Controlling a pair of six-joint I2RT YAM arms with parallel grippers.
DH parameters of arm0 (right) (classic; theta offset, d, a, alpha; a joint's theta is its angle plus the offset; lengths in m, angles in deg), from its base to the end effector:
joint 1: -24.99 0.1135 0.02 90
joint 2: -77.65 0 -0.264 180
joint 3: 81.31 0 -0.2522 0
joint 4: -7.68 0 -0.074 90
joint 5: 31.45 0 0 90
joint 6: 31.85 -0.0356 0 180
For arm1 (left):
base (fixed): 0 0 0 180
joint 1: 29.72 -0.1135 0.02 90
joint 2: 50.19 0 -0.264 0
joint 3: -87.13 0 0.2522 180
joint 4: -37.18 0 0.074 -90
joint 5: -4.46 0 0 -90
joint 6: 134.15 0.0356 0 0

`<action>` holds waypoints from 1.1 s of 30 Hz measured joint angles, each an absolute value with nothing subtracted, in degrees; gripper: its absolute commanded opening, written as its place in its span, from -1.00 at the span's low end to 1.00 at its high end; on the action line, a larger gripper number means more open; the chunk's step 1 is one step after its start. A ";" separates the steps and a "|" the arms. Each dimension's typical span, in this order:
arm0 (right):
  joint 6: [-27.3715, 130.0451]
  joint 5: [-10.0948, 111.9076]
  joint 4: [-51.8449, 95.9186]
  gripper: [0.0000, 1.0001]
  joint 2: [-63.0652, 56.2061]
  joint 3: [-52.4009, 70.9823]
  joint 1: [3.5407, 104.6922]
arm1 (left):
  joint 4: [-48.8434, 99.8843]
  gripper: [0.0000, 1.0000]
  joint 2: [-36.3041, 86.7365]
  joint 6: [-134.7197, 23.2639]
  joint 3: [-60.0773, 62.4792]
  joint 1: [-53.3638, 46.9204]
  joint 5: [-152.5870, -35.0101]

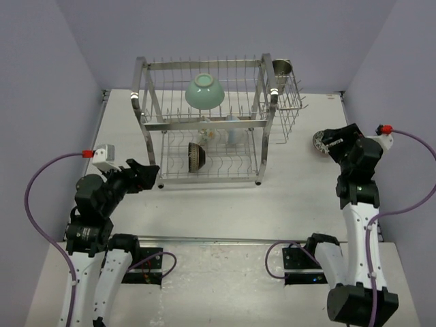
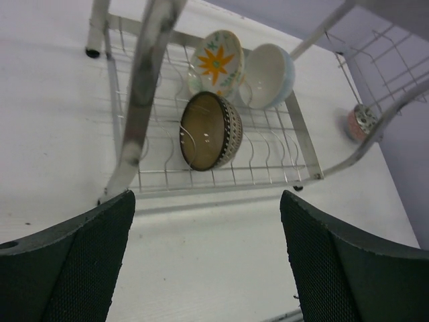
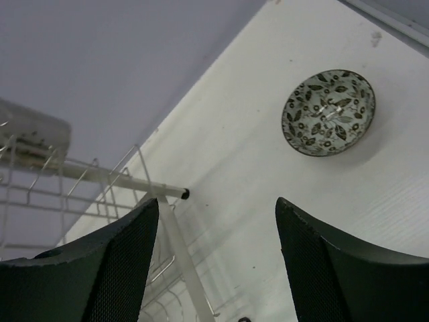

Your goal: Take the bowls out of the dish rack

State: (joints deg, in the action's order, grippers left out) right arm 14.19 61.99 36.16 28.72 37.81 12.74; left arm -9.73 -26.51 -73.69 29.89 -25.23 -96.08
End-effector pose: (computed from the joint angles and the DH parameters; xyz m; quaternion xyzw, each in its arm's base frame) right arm 0.1933 -0.0442 0.3336 0.3932 0.6981 0.1402 0.5817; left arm 0.0936 -0.0139 0.3338 -0.1138 0.7750 -0.2496 0.5694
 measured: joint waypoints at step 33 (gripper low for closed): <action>25.51 48.74 39.94 0.45 44.96 42.56 29.63 | 8.06 0.74 -15.10 -75.96 39.81 -15.85 -96.08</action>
